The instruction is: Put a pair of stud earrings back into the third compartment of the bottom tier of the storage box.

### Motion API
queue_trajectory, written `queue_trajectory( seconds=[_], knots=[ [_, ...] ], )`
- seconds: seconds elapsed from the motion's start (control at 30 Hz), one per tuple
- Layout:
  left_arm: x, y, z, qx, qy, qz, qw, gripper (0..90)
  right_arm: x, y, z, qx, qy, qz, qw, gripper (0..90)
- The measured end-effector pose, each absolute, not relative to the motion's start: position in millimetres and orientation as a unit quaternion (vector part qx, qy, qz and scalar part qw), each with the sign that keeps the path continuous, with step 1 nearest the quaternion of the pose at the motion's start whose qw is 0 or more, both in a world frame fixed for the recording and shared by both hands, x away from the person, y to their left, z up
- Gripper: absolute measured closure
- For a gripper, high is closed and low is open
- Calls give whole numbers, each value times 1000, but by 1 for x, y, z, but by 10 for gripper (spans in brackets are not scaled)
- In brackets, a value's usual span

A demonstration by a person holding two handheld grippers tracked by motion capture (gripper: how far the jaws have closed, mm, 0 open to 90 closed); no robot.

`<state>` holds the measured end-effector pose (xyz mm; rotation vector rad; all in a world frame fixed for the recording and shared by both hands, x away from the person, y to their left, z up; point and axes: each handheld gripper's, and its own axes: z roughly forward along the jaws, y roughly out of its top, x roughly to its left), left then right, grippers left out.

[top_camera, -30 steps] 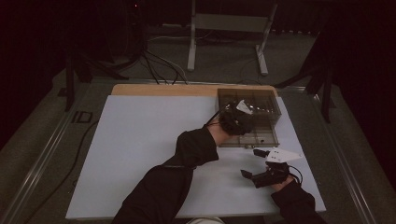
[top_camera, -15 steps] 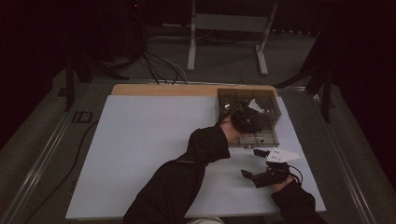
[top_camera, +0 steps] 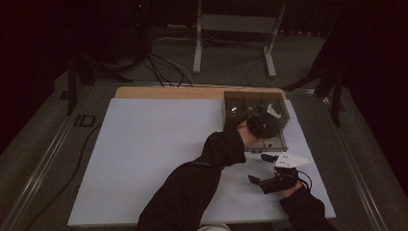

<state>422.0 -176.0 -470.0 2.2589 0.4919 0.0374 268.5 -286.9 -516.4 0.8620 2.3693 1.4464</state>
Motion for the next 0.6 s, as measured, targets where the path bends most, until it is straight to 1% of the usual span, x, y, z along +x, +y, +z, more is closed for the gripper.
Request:
queue_trajectory(
  seconds=[0.07,0.13,0.2,0.27,0.33,0.4,0.5,0.57,0.6],
  knots=[
    [424,-178,-470,893,198,17,405,792,269,-287,-517,295,810,494,117,36],
    [425,-179,-470,892,200,21,406,716,268,-287,-517,295,809,494,116,36],
    [424,-179,-469,891,198,26,407,688,268,-287,-517,296,809,495,116,36],
    [423,-177,-467,888,204,30,410,628,268,-288,-517,296,809,495,116,36],
    [422,-174,-463,885,209,31,416,597,268,-288,-517,295,809,495,116,36],
    [420,-170,-459,882,212,32,421,532,269,-288,-517,295,809,495,117,36],
    [416,-165,-454,880,210,25,425,472,268,-287,-517,295,810,493,116,36],
    [411,-160,-450,880,210,33,424,443,268,-286,-517,294,811,493,116,36],
    [409,-156,-448,880,215,34,423,411,268,-286,-517,293,811,493,116,36]
  ],
)
